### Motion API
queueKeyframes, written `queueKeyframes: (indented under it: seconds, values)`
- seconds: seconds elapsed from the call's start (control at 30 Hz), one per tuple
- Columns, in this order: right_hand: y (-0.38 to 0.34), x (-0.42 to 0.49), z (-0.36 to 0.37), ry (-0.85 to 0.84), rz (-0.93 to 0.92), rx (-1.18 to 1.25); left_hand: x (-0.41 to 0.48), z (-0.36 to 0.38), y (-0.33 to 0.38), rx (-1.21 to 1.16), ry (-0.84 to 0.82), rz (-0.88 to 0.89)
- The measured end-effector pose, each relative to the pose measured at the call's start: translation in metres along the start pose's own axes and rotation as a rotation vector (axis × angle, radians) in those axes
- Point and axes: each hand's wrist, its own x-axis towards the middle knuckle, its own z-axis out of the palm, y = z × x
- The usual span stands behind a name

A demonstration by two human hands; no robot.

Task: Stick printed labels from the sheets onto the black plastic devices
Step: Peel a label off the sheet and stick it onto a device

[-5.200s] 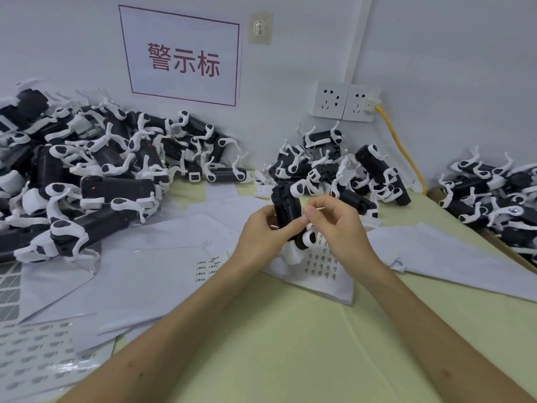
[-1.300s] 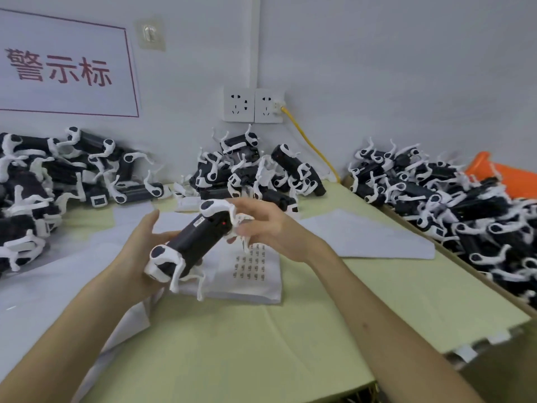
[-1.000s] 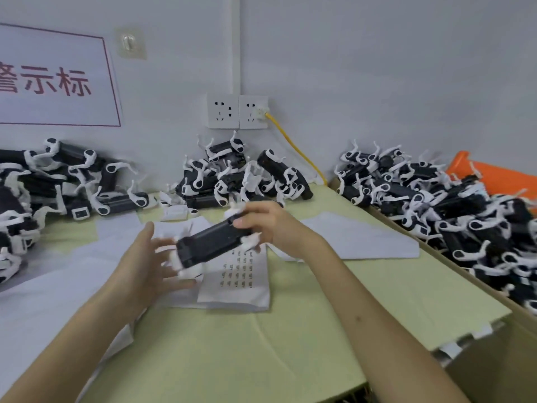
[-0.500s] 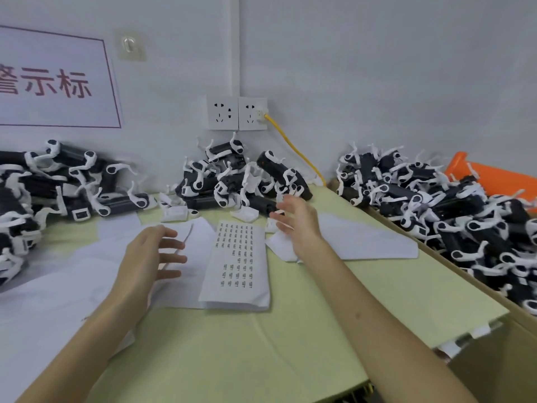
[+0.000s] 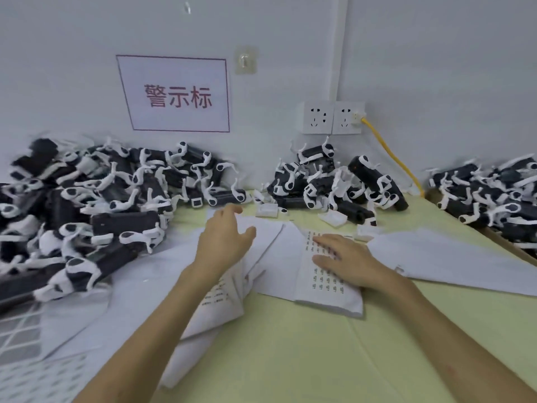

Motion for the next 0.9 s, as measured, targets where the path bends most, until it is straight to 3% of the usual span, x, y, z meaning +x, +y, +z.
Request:
queueKeyframes:
  seconds: [0.13, 0.23, 0.33, 0.47, 0.57, 0.7, 0.9]
  values:
    - [0.0, 0.001, 0.0, -0.008, -0.001, -0.032, 0.0, -0.026, -0.024, 0.59, 0.086, 0.052]
    - [0.001, 0.001, 0.0, -0.007, -0.006, -0.039, 0.012, -0.066, -0.049, 0.764, 0.181, 0.009]
    - [0.002, 0.003, 0.0, -0.003, 0.006, -0.024, 0.024, -0.103, -0.08, 0.81, 0.164, -0.148]
    - [0.001, 0.003, 0.001, -0.005, 0.003, -0.021, 0.031, -0.116, -0.114, 0.719, -0.059, -0.277]
    - [0.002, 0.004, 0.001, -0.003, 0.005, -0.02, 0.033, -0.108, -0.114, 0.811, -0.009, -0.236]
    - [0.001, 0.003, -0.001, 0.0, 0.001, -0.016, 0.033, -0.095, -0.111, 0.744, 0.071, -0.122]
    - [0.0, 0.001, -0.001, -0.003, -0.002, -0.009, 0.043, -0.063, -0.095, 0.613, 0.041, 0.055]
